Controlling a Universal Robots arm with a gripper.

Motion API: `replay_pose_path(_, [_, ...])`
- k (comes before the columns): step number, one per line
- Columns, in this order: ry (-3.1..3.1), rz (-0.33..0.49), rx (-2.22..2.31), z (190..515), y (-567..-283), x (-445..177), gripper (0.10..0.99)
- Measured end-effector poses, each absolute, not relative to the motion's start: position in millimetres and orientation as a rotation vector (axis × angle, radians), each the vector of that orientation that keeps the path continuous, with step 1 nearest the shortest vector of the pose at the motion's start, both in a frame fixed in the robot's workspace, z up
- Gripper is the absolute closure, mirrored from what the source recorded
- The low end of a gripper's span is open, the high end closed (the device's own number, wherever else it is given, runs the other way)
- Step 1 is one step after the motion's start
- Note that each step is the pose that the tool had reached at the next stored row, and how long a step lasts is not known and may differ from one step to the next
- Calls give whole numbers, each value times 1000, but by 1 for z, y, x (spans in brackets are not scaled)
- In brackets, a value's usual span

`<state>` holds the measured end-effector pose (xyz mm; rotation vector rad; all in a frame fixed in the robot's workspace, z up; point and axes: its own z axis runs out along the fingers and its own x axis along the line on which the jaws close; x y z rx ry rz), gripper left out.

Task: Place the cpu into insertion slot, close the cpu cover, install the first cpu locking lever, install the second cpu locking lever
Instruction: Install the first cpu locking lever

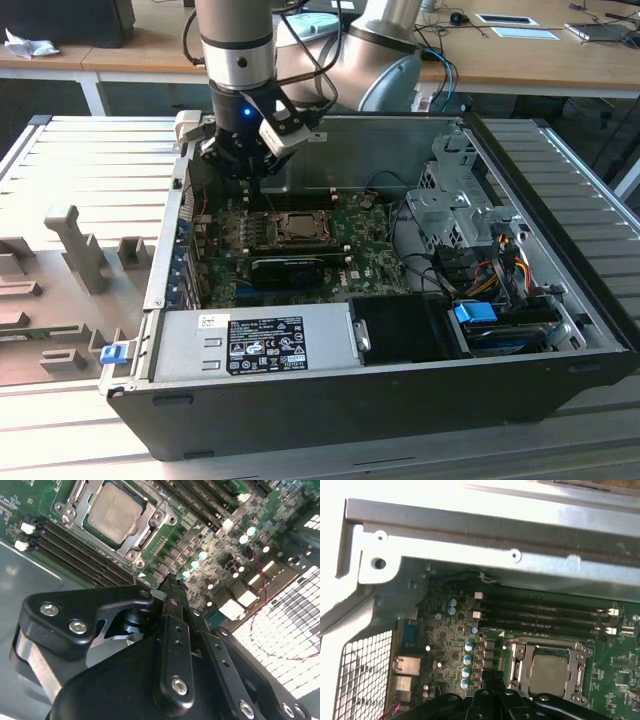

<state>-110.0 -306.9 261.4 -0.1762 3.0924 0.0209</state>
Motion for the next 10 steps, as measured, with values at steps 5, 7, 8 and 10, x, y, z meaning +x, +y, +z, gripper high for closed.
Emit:
replay_pose_path(5, [3092,24,-176,261,-300,-113,980])
replay_pose_path(7, [3092,25,-176,260,-296,-114,980])
replay_pose_path(8, [3092,25,-176,260,-295,-114,980])
replay_pose_path(10, [3092,25,-176,259,-288,-114,980])
